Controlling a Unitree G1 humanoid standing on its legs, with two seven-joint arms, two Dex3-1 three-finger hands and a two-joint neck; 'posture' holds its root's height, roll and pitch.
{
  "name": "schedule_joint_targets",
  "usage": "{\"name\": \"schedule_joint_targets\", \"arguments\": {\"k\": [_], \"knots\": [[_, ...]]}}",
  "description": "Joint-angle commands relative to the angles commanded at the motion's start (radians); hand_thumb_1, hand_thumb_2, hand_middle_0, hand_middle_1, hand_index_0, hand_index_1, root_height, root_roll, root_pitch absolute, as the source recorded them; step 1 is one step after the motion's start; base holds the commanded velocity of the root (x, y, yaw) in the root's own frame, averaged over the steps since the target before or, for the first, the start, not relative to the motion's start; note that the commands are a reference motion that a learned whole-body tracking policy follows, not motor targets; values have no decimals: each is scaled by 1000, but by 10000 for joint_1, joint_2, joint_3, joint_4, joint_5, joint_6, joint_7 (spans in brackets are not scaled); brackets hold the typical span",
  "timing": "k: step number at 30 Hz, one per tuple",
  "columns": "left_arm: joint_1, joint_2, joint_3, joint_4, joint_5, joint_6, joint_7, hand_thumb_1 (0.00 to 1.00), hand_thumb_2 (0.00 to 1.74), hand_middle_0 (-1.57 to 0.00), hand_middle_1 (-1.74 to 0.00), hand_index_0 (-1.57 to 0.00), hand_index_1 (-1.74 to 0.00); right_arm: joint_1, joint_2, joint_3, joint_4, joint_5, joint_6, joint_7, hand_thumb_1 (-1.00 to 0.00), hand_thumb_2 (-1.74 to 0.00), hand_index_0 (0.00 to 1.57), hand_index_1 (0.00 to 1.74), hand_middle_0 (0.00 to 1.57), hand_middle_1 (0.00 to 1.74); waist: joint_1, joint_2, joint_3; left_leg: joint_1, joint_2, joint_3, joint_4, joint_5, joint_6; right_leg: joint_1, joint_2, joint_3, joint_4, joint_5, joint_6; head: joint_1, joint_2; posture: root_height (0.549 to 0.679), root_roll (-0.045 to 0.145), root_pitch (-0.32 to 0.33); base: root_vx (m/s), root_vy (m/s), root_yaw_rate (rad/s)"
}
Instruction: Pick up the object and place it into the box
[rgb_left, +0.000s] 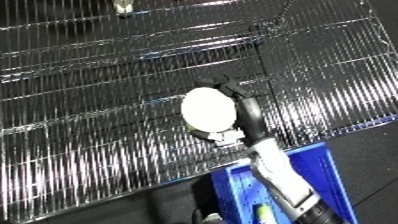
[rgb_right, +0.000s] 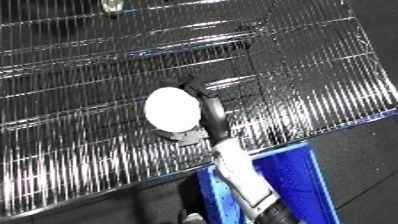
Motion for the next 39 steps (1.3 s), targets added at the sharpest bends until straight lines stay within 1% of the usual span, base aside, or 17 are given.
{"name": "schedule_joint_targets", "arguments": {"k": [2,4,11,14,17,19,22,25,27,29,36,38,39], "knots": [[51,27,70,14,10,-23,-12,1000,1740,-1570,-1740,-1570,-1740,224,2,-154,-421,-186,-66,-67,-600,-1044,942,1044,942,1044,-91,-36,-15,191,41,22,-147,8,-6,170,26,48,-136,36,20,-13,-144,601,64,3,-8,-6,-154],[104,41,163,40,12,-53,-28,1000,1740,-1570,-1740,-1570,-1740,478,-23,-290,-812,-405,-96,-90,-600,-1044,942,1044,942,1044,-182,-76,-72,354,88,49,-276,13,-7,311,60,99,-250,55,32,-4,-286,604,64,-1,-7,-7,-168],[535,65,614,88,113,-35,-243,1000,1740,-1570,-1740,-1570,-1740,1790,-339,-1076,-2014,-891,-352,-72,-600,-1044,942,1044,942,1044,-487,-235,-429,763,251,183,-635,3,-6,731,159,224,-669,114,74,267,-552,611,61,-5,-4,-15,-172],[734,69,839,50,158,-9,-310,1000,1740,-1570,-1740,-1570,-1740,2446,-385,-1482,-2479,-985,-483,-249,-600,-1044,942,1044,942,1044,-642,-284,-524,882,321,248,-748,-2,2,839,202,287,-810,152,96,500,-494,614,60,-3,-30,-11,-190],[918,75,1060,-9,161,-11,-316,1000,1740,-1570,-1740,-1570,-1740,3110,-382,-1906,-2902,-1013,-591,-575,-600,-1044,942,1044,942,1044,-820,-313,-576,998,407,314,-876,6,15,910,246,372,-930,203,130,823,-384,616,59,0,-44,2,-229],[1040,57,1198,-37,145,-71,-257,1000,1740,-1570,-1740,-1570,-1740,3585,-346,-2187,-3123,-898,-660,-762,-600,-1044,942,1044,942,1044,-951,-319,-597,1080,463,367,-990,29,21,959,287,439,-1018,245,157,1107,-346,618,59,2,-42,32,-280],[1237,-33,1411,-45,104,-239,-122,1000,1740,-1570,-1740,-1570,-1740,4355,-218,-2586,-3260,-657,-690,-825,-600,-1044,942,1044,942,1044,-1168,-314,-611,1203,527,465,-1192,90,3,1044,376,556,-1178,314,203,1449,-275,621,59,6,-33,58,-299],[1426,-103,1571,-51,55,-450,-76,1000,1740,-1570,-1740,-1570,-1740,5068,-209,-2879,-3237,-610,-580,-849,-600,-1044,942,1044,942,1044,-1386,-299,-576,1317,580,581,-1443,179,-21,1105,480,692,-1388,399,236,1812,-72,624,61,13,-54,62,-242],[1501,-112,1610,-79,20,-551,-68,1000,1740,-1570,-1740,-1570,-1740,5353,-272,-2994,-3215,-585,-537,-901,-600,-1044,942,1044,942,1044,-1483,-289,-545,1362,599,637,-1564,225,-26,1126,526,753,-1499,444,243,1812,-72,626,62,18,-53,42,-137],[1526,-110,1612,-91,-4,-598,-64,1000,1740,-1570,-1740,-1570,-1740,5452,-304,-3045,-3209,-568,-532,-925,-600,-1044,942,1044,942,1044,-1519,-284,-531,1378,602,661,-1613,244,-28,1134,545,773,-1544,462,244,1812,-72,627,63,20,-25,18,-51],[1527,-110,1607,-88,-6,-602,-66,1000,1740,-1570,-1740,-1570,-1740,5460,-305,-3048,-3213,-568,-532,-925,-600,-1044,942,1044,942,1044,-1515,-281,-533,1383,603,662,-1618,248,-28,1137,546,774,-1549,466,245,1812,-72,627,63,20,0,0,-1],[1540,-119,1623,-71,-37,-662,-95,1000,1740,-1570,-1740,-1570,-1740,5556,-331,-3115,-3136,-535,-618,-956,-600,-1044,942,1044,942,1044,-1576,-274,-505,1401,594,689,-1659,260,-35,1150,571,796,-1604,483,245,2242,194,627,64,21,-28,28,-63],[1550,-127,1633,-56,-59,-709,-122,1000,1740,-1570,-1740,-1570,-1740,5631,-353,-3173,-3074,-497,-695,-984,-600,-1044,942,1044,942,1044,-1620,-266,-483,1419,587,711,-1690,271,-41,1163,587,812,-1650,500,247,2338,238,628,65,23,-44,39,-92]]}}
